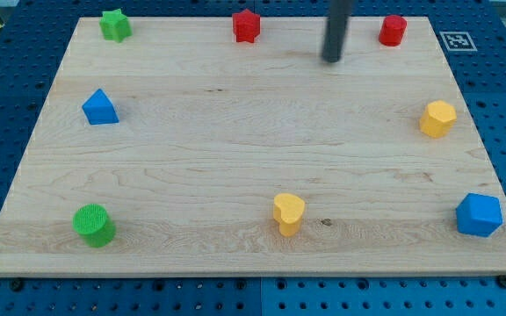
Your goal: Push the yellow hexagon diagonally towards the yellow heart
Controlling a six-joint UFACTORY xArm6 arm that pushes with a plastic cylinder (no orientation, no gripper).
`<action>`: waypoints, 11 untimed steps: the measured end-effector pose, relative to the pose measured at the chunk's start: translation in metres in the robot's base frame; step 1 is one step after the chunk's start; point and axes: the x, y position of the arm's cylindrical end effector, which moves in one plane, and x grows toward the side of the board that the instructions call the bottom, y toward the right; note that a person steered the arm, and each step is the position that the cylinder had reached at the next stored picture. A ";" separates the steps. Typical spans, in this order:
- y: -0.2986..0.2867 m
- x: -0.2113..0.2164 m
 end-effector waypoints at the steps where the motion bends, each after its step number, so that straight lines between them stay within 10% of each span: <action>1: 0.066 0.048; 6: 0.150 0.117; 11: 0.054 0.137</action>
